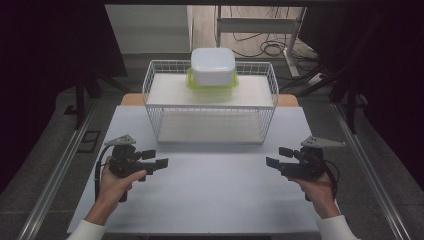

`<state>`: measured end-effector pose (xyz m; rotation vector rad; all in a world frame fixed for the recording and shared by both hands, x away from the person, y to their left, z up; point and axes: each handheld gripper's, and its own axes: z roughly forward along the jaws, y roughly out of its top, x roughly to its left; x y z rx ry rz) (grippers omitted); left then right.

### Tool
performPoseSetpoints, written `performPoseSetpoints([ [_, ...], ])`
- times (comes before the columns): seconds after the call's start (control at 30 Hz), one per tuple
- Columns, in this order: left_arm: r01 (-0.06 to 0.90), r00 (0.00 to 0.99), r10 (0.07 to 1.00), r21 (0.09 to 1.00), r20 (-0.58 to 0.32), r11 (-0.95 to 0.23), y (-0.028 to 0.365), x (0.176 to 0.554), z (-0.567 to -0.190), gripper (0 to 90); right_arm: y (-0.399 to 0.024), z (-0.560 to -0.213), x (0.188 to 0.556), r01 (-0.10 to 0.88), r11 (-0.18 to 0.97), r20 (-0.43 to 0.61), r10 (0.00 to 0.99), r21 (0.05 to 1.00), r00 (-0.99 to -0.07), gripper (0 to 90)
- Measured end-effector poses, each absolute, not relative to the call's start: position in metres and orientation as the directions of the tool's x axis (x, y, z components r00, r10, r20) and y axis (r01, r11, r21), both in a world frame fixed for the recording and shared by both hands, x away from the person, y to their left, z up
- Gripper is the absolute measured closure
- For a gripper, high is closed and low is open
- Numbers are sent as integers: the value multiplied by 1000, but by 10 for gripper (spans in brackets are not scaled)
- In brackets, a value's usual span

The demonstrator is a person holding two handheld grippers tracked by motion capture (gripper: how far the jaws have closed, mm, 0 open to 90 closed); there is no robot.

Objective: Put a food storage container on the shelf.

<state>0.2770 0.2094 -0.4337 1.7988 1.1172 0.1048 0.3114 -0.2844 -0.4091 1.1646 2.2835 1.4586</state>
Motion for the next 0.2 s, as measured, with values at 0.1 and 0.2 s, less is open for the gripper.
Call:
performPoseSetpoints([
  [0.1, 645, 573, 723, 757, -387, -107, 209, 277, -437, 255, -286, -410, 310, 497, 192, 235, 704, 846, -671, 234],
  [0.2, 657, 563, 723, 747, -400, -98, 209, 279, -442, 241, -286, -410, 307, 483, 192, 222, 706, 854, -672, 206],
])
